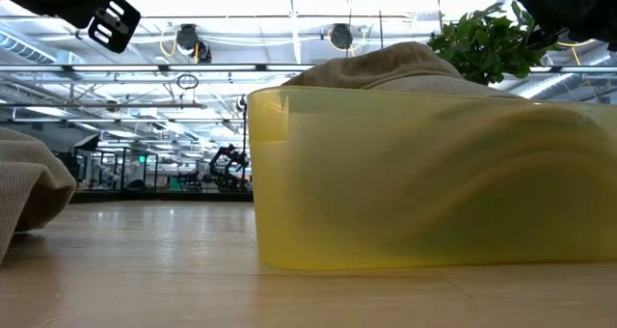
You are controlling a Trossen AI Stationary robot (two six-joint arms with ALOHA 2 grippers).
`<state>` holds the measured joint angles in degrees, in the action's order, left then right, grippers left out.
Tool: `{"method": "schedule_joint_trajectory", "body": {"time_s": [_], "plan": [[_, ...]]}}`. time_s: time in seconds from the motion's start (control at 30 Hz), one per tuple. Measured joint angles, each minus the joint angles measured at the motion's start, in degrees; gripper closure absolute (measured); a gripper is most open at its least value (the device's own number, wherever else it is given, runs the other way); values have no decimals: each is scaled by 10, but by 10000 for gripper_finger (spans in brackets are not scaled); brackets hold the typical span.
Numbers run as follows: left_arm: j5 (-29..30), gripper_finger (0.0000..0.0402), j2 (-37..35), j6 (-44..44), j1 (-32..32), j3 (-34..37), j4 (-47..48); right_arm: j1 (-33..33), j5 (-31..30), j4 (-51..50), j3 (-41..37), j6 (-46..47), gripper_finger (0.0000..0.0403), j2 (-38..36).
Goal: Pick and place caps into container
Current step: Put the brown cap into the yellow container
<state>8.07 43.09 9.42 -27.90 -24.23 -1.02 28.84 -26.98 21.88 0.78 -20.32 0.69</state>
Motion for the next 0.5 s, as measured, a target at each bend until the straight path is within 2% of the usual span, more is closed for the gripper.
{"method": "schedule_joint_trajectory", "body": {"time_s": [0.33, 0.5], "plan": [[10, 395, 3, 75, -5, 0, -1, 0, 0, 0, 0, 0, 403, 0], [16, 395, 73, 152, -23, -49, -4, 0, 0, -1, 0, 1, 403, 0]]}}
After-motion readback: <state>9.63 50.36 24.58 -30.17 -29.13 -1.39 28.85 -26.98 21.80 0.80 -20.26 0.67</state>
